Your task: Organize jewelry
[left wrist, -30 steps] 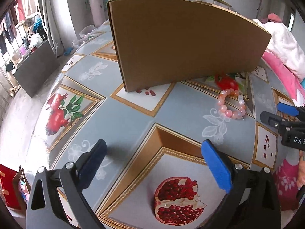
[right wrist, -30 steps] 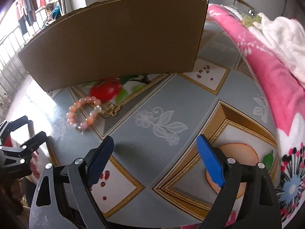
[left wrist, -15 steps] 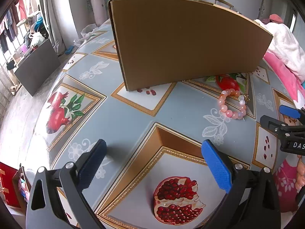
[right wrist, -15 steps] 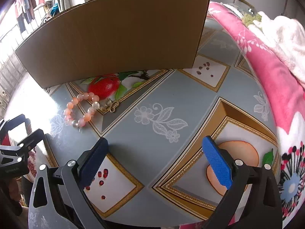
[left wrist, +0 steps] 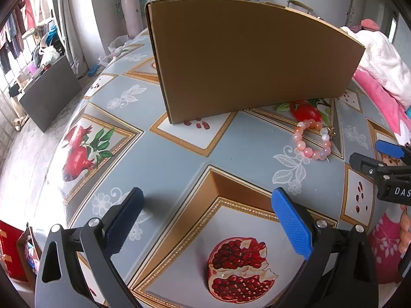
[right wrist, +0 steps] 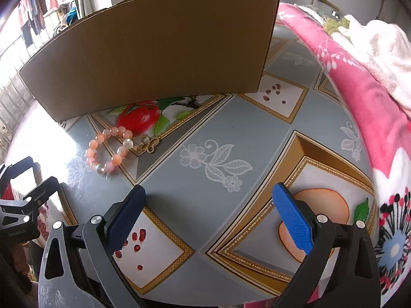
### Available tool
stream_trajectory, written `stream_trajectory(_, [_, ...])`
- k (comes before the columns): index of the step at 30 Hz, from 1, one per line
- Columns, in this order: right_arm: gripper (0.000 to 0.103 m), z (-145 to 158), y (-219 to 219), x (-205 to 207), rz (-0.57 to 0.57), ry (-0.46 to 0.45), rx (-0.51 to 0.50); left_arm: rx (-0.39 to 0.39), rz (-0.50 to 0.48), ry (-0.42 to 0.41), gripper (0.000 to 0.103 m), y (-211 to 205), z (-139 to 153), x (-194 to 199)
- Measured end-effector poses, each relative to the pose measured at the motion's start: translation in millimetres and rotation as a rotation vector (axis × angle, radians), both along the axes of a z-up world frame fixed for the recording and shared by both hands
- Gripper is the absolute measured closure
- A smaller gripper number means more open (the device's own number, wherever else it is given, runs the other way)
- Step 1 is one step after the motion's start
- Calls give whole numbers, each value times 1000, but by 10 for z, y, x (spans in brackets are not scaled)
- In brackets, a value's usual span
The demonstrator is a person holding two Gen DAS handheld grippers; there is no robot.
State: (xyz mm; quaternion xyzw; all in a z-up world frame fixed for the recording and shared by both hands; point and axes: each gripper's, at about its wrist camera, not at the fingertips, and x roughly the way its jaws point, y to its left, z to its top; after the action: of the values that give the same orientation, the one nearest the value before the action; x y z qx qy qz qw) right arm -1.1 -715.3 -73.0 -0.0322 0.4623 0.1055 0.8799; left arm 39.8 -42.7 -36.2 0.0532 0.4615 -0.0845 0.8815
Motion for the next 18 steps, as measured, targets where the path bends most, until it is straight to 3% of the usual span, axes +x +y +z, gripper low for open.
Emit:
stream_trajectory(7, [8, 48, -183, 26, -7, 3, 144, -22, -45, -28, 6, 32, 11, -35])
stream_trajectory(10, [8, 58, -235, 39, 6, -3, 194, -101, -75, -69, 6, 49, 103, -68])
stream_trajectory(14, [13, 73, -268, 45, 36, -29, 236, -144, -148, -158, 20, -51, 278, -128])
stream_trajectory(18, [22, 69, -306, 75, 56, -45, 251, -154, -238, -174, 36, -260, 326, -80])
